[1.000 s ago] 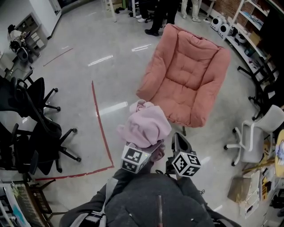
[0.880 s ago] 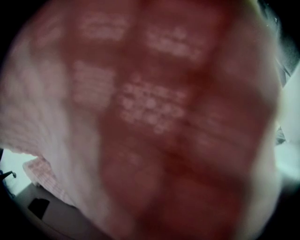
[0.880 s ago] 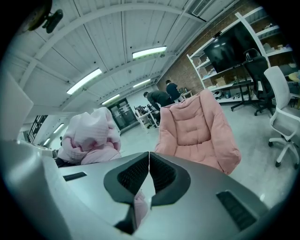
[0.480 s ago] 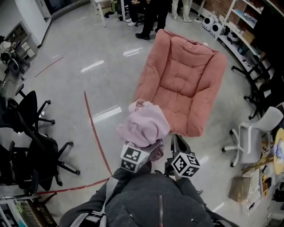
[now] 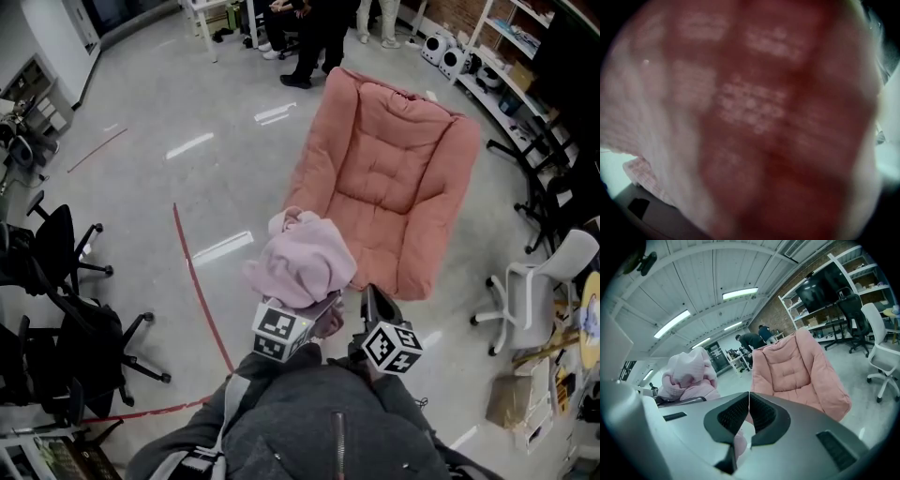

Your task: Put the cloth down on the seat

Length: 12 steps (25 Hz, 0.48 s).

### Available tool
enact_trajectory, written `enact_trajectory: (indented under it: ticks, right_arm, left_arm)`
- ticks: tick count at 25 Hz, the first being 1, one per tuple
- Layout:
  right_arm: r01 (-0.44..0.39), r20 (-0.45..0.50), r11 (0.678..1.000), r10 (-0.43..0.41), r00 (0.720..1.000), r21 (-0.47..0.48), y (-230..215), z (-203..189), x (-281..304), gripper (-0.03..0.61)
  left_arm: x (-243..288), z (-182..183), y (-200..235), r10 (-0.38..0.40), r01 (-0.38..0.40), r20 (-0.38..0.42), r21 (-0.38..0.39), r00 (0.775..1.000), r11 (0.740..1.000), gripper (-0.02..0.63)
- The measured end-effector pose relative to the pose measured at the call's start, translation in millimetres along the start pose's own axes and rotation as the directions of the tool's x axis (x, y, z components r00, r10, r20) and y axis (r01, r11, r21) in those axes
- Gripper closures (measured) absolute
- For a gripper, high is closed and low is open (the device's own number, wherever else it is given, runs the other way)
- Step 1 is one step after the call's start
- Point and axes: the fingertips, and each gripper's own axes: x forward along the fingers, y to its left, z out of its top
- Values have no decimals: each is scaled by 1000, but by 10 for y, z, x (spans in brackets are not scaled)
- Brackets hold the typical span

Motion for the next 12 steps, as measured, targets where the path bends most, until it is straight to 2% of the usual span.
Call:
enact_trajectory:
  ticks: [12]
  right_arm:
    - [43, -44, 999, -42, 998, 7, -143, -104, -78, 568]
  left_arm:
    - [168, -206, -148, -52, 49, -58, -56, 997, 997, 143]
